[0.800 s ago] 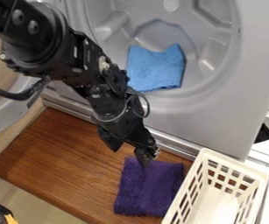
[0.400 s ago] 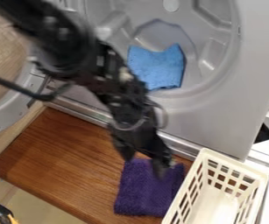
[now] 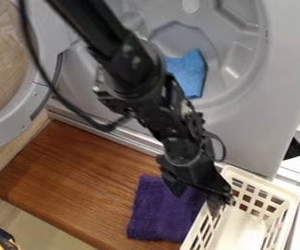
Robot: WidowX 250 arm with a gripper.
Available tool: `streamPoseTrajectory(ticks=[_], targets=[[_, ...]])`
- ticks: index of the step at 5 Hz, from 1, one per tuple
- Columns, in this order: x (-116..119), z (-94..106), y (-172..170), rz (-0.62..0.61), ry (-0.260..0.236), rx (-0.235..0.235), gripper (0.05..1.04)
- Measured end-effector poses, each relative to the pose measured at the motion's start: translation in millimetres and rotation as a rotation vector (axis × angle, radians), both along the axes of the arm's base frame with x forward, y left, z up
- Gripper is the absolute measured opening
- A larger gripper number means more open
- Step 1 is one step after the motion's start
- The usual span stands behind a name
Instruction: Move the basket to the left side of the table
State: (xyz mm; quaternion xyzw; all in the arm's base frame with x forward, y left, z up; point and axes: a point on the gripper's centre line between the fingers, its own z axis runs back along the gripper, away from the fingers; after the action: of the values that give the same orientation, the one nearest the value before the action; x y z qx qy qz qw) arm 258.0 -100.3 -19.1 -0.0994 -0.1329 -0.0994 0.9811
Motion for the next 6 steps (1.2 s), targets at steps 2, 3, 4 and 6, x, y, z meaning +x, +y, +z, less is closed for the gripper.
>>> streamPoseTrajectory(ticks=[2,3,4,6], targets=[[3.9,-27.7,-5.9,-0.026,0.047,-0.002,0.683],[3.7,-27.7,-6.9,-0.036,0.046,0.009,0.36],[3.6,-27.5,-7.6,-0.013,0.045,-0.001,0.171],[0.8,-15.0,-12.9,-0.039,0.027,-0.039,0.102]])
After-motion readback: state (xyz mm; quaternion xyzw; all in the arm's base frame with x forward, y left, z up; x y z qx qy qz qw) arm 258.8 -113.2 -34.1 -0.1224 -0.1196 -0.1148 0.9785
